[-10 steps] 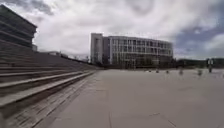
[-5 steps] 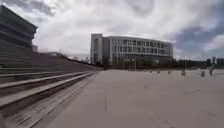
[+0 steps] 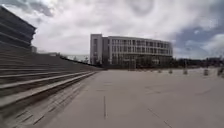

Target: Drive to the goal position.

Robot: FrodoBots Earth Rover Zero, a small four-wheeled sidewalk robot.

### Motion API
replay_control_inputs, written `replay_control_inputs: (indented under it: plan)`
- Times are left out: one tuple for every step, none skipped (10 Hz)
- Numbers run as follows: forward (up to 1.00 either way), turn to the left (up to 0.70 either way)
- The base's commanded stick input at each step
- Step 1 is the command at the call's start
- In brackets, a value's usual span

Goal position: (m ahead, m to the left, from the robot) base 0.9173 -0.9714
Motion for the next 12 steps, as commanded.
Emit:
replay_control_inputs:
  plan:
    - [0.7, 0.01]
    - [0.7, 0.01]
    - [0.7, 0.01]
    - [0.7, 0.01]
    - [0.7, 0.01]
    - [0.7, 0.01]
    - [0.7, 0.01]
    - [0.7, 0.01]
    - [0.7, -0.03]
    - [0.7, -0.15]
    - [0.7, -0.34]
    - [0.7, -0.34]
